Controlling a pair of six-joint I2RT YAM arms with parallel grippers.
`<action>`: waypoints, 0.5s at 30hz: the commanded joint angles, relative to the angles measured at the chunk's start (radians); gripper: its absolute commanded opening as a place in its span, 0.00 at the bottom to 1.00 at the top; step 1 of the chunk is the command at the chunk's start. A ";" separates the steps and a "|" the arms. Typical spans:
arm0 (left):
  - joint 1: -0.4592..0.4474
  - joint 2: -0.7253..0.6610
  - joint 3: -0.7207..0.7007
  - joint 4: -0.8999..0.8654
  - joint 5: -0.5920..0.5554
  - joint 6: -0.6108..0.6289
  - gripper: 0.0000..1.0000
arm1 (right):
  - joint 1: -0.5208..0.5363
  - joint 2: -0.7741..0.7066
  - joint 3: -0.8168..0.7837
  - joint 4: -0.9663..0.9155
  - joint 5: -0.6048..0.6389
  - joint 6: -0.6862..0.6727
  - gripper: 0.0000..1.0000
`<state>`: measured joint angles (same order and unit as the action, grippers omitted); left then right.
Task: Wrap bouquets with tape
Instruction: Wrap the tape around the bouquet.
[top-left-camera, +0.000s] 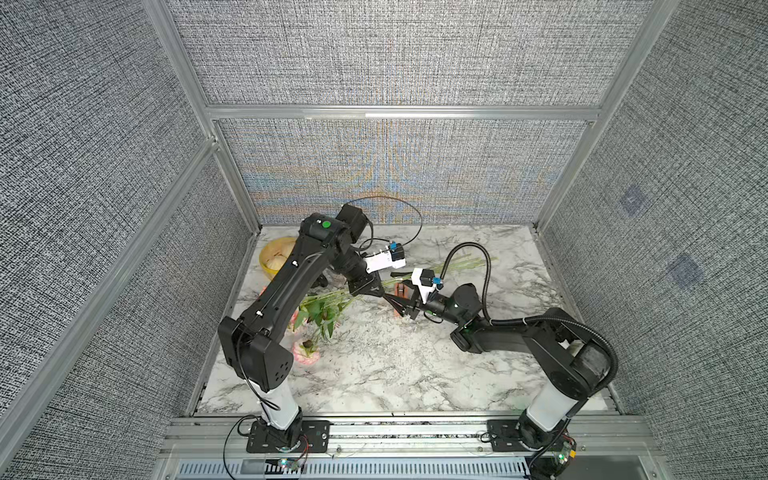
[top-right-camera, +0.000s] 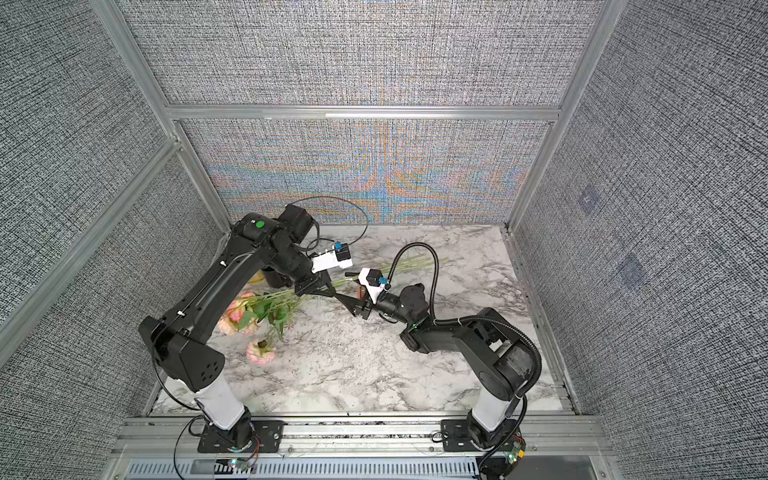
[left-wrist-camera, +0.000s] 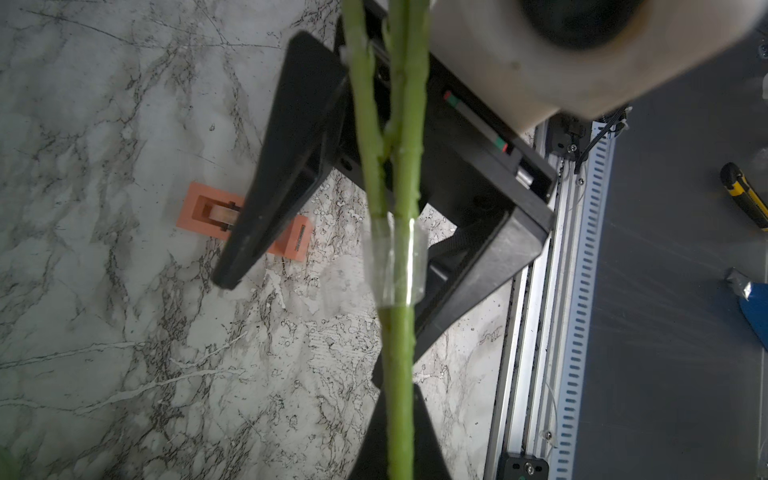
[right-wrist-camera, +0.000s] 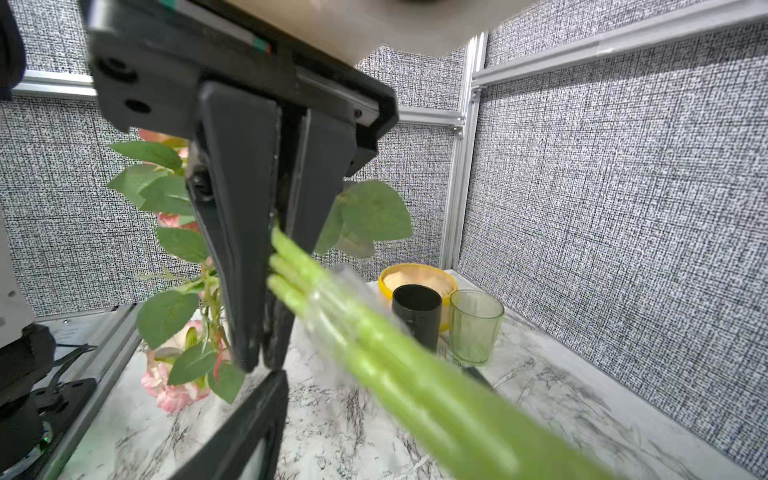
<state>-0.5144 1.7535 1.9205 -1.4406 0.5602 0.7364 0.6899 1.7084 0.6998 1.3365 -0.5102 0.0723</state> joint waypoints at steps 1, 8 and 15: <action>0.001 0.010 0.012 -0.020 0.009 -0.001 0.00 | 0.006 -0.008 -0.008 0.062 -0.072 0.001 0.54; 0.001 0.027 0.025 -0.016 -0.031 -0.027 0.00 | 0.008 -0.068 -0.074 0.041 -0.078 -0.014 0.23; 0.002 0.035 0.011 -0.011 -0.082 -0.050 0.00 | 0.016 -0.150 -0.078 -0.083 -0.109 -0.043 0.03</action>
<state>-0.5144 1.7866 1.9350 -1.4399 0.5068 0.7025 0.7017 1.5795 0.6205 1.2884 -0.5907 0.0521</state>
